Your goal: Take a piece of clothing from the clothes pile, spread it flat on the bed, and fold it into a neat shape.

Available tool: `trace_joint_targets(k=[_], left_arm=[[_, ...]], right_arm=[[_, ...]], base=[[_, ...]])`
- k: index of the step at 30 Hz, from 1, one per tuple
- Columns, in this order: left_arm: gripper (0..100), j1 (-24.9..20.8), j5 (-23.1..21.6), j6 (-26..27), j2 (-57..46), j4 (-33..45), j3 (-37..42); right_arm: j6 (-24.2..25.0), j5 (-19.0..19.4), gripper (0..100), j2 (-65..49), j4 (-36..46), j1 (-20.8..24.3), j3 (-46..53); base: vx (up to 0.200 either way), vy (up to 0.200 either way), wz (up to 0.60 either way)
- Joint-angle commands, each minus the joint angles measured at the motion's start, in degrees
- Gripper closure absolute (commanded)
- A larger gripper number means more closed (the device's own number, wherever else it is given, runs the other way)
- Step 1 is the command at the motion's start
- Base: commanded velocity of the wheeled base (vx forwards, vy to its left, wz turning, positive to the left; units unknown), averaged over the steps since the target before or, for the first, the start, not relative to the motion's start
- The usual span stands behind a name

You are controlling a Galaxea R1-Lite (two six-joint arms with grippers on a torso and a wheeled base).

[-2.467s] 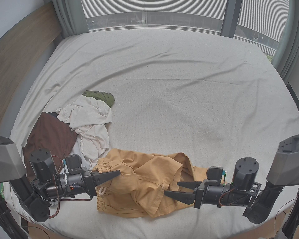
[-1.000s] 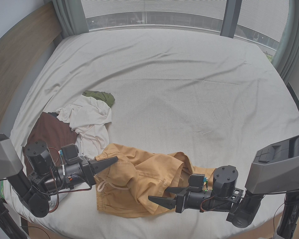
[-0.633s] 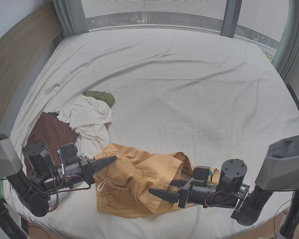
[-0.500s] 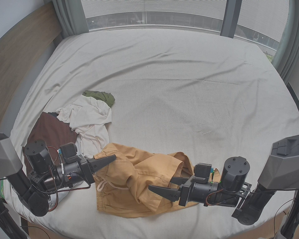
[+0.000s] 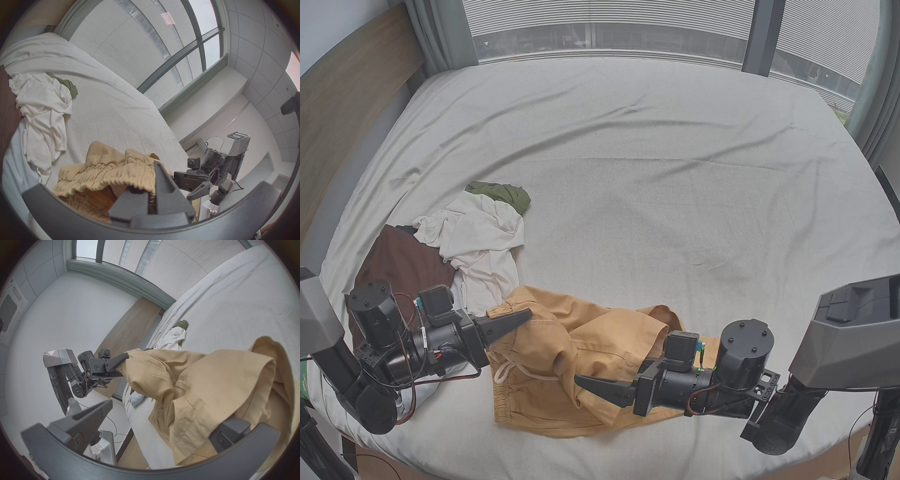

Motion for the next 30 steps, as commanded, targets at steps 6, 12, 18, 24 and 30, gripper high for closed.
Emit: trace_joint_targets(k=[6,12,18,24,30], left_arm=[[100,0.0,0.0,0.0,-0.1,-0.1,-0.3],[100,-0.1,0.0,0.0,0.0,-0.1,-0.3],[100,-0.1,0.0,0.0,0.1,-0.1,-0.3],[100,-0.3,0.0,0.0,0.0,-0.1,-0.2],[100,-0.2,0.0,0.0,0.3,-0.1,-0.2]], right_arm=[[0.1,-0.1,0,1.7,0.0,0.2,-1.9],[-0.1,-1.2,100,1.6,0.0,0.1,-1.9],[-0.7,-1.2,100,1.5,0.0,-0.6,-2.0],[-0.4,-1.2,100,0.5,-0.1,-0.8,-1.8],[-0.4,-1.2,100,-1.4,0.0,-2.1,-0.6]], base=[[0.0,0.0,0.0],[0.0,0.0,0.0],[0.0,0.0,0.0],[0.0,0.0,0.0],[0.0,0.0,0.0]])
